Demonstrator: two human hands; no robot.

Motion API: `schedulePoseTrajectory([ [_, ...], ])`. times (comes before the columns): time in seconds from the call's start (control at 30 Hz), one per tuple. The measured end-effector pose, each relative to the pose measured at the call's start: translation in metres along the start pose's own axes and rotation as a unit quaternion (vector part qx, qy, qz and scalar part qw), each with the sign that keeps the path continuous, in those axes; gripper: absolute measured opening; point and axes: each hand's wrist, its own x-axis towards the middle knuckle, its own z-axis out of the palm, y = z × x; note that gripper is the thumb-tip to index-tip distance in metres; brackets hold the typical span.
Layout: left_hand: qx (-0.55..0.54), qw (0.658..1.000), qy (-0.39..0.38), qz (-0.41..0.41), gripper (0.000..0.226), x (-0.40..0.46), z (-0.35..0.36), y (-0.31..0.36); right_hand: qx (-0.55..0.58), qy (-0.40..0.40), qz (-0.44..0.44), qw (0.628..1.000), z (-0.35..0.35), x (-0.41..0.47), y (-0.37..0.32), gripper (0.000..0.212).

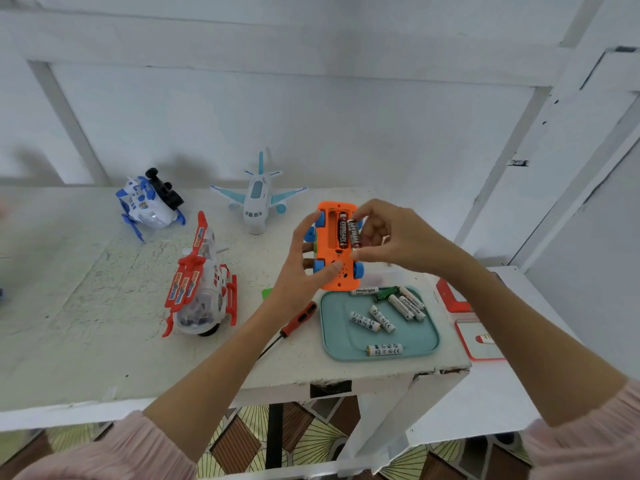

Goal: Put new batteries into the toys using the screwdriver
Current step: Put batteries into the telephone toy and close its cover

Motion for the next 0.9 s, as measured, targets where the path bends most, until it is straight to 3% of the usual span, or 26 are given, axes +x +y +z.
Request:
schedulePoseTrajectory([
  [0.3, -0.008, 1.000, 0.006, -0.003, 0.071, -0.001, -0.001, 0.004, -0.117, 0.016, -0.023, 0.993, 0.020, 0.027, -0.009, 0.045],
  [0.47, -0.026, 1.000, 0.003, -0.009, 0.068, 0.000, 0.000, 0.007, -0.131, 0.083, -0.046, 0.987, 0.024, 0.029, -0.008, 0.025],
  [0.6, -0.021, 1.000, 0.002, -0.005, 0.071, 0.001, 0.000, 0.009, -0.117, 0.125, -0.040, 0.984, 0.029, 0.028, -0.006, 0.021],
  [0.77, -0.020, 1.000, 0.005, -0.007, 0.072, 0.004, -0.004, 0.010, -0.136, 0.085, -0.059, 0.985, 0.025, 0.031, -0.008, 0.020],
  [0.9, -0.014, 1.000, -0.001, -0.001, 0.072, 0.006, -0.003, 0.014, -0.138, 0.117, -0.047, 0.982, 0.022, 0.034, -0.011, 0.018],
])
